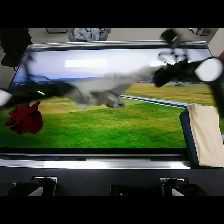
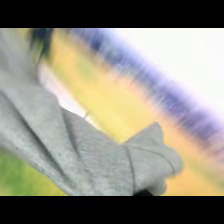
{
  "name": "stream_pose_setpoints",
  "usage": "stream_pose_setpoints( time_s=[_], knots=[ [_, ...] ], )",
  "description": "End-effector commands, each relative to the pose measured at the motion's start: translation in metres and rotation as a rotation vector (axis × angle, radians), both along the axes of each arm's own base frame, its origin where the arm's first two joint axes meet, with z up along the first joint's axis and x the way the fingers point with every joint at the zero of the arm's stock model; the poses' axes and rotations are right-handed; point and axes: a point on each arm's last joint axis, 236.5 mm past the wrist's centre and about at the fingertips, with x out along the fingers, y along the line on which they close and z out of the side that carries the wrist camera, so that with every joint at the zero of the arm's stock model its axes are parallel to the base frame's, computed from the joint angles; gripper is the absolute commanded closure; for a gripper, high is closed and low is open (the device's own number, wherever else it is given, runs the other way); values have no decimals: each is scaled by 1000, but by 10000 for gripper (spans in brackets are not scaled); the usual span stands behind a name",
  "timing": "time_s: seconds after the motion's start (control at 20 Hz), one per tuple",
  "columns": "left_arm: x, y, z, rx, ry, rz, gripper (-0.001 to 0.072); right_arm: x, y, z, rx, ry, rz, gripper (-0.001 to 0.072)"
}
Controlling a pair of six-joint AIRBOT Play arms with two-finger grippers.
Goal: Fold the shirts.
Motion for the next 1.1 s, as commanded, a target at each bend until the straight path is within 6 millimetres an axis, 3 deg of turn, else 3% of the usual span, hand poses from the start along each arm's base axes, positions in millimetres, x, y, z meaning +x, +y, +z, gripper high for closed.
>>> stream_pose_setpoints(
  time_s=[0.0,0.1,0.2,0.35,0.5,0.65,0.8,0.9,1.05],
  knots=[
    [-78,80,217,52,-521,230,680,-92,-41,185,57,-482,-132,668],
    [-137,63,295,0,-721,194,679,-145,-31,219,181,-555,-88,668],
    [-184,43,338,-58,-845,123,679,-184,-28,245,233,-634,-58,668],
    [-212,42,365,-67,-941,127,679,-222,-39,267,225,-730,-74,668],
    [-205,42,359,-80,-902,123,679,-231,-42,264,207,-721,-82,668],
    [-173,49,323,9,-784,150,679,-215,-39,228,170,-574,-80,668],
    [-121,57,250,73,-535,147,678,-185,-40,161,84,-306,-98,668],
    [-81,62,196,85,-387,142,678,-164,-47,86,-14,-2,-122,667],
    [-23,66,80,75,-91,122,678,-160,-46,-31,-120,502,-103,667]
  ],
)
